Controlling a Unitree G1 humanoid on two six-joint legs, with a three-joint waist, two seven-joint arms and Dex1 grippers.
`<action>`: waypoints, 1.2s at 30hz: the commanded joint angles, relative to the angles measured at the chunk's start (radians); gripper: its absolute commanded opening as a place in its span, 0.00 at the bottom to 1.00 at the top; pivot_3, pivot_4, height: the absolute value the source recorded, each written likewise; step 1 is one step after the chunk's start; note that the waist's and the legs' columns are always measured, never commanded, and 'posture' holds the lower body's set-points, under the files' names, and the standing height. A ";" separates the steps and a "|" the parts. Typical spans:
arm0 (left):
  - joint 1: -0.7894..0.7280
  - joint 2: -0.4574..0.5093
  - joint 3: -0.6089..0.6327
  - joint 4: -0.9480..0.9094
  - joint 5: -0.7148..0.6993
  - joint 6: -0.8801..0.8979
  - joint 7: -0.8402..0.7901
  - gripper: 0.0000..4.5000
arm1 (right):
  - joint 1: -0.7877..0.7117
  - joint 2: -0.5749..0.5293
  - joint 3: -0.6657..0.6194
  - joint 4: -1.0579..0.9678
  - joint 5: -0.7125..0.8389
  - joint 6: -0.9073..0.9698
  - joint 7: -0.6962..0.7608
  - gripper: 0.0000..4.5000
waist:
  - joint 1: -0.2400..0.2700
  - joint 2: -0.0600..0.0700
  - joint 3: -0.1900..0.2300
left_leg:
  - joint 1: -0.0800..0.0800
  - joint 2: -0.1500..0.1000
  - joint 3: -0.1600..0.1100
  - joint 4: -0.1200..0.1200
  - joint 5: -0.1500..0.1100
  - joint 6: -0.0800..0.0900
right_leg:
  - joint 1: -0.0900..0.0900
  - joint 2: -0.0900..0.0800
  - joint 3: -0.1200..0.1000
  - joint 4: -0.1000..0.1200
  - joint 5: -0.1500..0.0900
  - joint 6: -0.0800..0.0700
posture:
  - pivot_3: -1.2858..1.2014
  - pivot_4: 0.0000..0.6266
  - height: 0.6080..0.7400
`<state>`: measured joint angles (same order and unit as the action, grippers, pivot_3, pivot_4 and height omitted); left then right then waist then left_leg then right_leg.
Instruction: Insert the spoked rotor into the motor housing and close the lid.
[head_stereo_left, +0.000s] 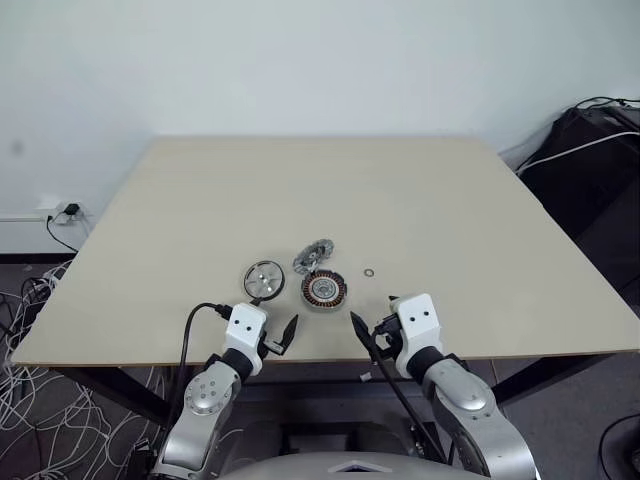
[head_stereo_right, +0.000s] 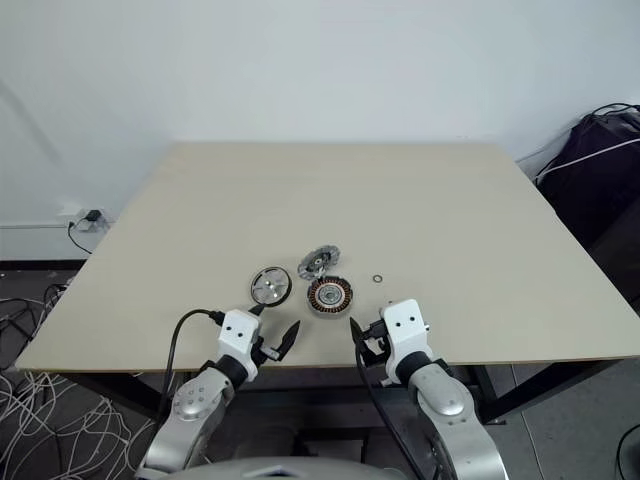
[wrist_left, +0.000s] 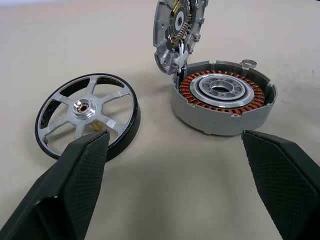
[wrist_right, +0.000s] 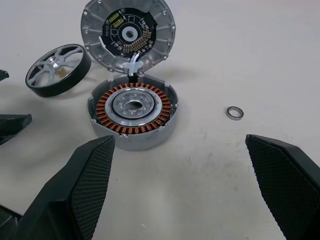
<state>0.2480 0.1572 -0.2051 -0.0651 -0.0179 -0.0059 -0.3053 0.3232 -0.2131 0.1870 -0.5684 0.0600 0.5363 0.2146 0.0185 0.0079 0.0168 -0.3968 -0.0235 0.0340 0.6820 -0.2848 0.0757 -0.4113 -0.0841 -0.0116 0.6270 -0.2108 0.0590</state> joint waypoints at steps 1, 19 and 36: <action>-0.019 -0.003 0.003 -0.005 0.006 -0.022 0.005 0.99 | -0.009 0.006 0.001 -0.045 0.003 0.001 -0.008 1.00 | 0.000 0.000 0.000 | 0.000 0.000 0.000 0.000 0.000 0.000 | 0.000 0.000 0.000 0.000 0.000 0.000 | 0.52 0.00 1.00; -0.023 -0.012 -0.002 -0.003 0.009 -0.012 0.006 0.99 | -0.085 0.037 -0.026 0.088 -0.057 -0.019 -0.083 1.00 | -0.003 0.000 0.000 | 0.000 0.000 0.000 0.000 0.000 0.000 | 0.000 -0.002 -0.001 0.000 0.000 0.000 | 0.52 0.00 1.00; -0.040 -0.030 -0.003 0.026 0.008 -0.025 0.004 0.99 | -0.532 0.087 -0.156 0.870 -0.057 -0.261 -0.135 1.00 | -0.007 0.001 0.001 | 0.000 -0.002 0.000 -0.001 0.002 0.004 | 0.000 -0.002 -0.006 0.000 0.003 -0.005 | 0.52 0.00 1.00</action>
<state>0.2197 0.1364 -0.2069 -0.0282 -0.0075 -0.0086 -0.3054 -0.1716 -0.1281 0.0525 0.2848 -0.0026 0.3153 0.0807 0.0115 0.0090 0.0180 -0.3966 -0.0253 0.0344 0.6809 -0.2827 0.0794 -0.4116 -0.0864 -0.0179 0.6270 -0.2076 0.0540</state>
